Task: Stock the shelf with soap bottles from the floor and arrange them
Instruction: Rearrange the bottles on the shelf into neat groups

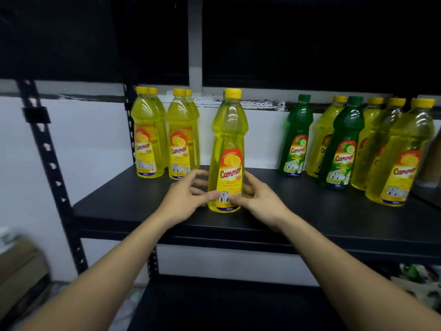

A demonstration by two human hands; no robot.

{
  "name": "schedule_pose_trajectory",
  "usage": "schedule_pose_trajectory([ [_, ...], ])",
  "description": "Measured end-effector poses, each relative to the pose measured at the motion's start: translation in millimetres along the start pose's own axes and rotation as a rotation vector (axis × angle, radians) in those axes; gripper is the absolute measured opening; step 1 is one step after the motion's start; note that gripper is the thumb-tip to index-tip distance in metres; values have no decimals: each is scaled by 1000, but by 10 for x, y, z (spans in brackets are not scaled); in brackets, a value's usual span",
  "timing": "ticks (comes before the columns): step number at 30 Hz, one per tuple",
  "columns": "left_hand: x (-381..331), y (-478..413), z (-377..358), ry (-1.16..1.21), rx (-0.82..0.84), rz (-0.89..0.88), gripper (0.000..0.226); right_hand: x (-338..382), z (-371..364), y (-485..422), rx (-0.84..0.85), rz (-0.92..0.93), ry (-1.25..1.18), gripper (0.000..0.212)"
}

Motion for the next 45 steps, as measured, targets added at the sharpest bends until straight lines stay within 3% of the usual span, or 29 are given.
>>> schedule_pose_trajectory([
  [3,180,25,339,46,17,99,54,6,-282,-157,58,5,45,76],
  [8,394,60,800,21,-23,168,51,98,-710,-431,133,40,147,63],
  [12,544,13,1080,-35,-29,205,61,47,-1063,-633,109,60,164,74],
  [17,785,-142,1336,-71,-134,262,74,2,-1361,-884,44,59,162,65],
  [22,908,-307,1357,-126,-273,236,24,-69,-1652,-1155,-40,106,249,75],
  [25,985,-384,1405,-126,-341,244,17,-124,-1798,-1280,-64,154,254,79],
  [32,1048,-431,1422,-214,-401,259,38,-49,-1962,-1435,-111,237,425,71],
  [40,1056,-401,1449,-74,-415,191,54,7,-1956,-1440,-121,289,438,67],
  [45,1059,-394,1483,22,-455,180,54,47,-1913,-1428,-80,244,392,85],
])
Point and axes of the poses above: each hand's wrist, its own y-axis away from the middle knuckle, its own z-axis out of the back of the hand, x = y × z, the point moved 1 cm from there along -y, towards the middle knuckle, and after that the axes turned 9 degrees about -y, right-handed, at the moved point
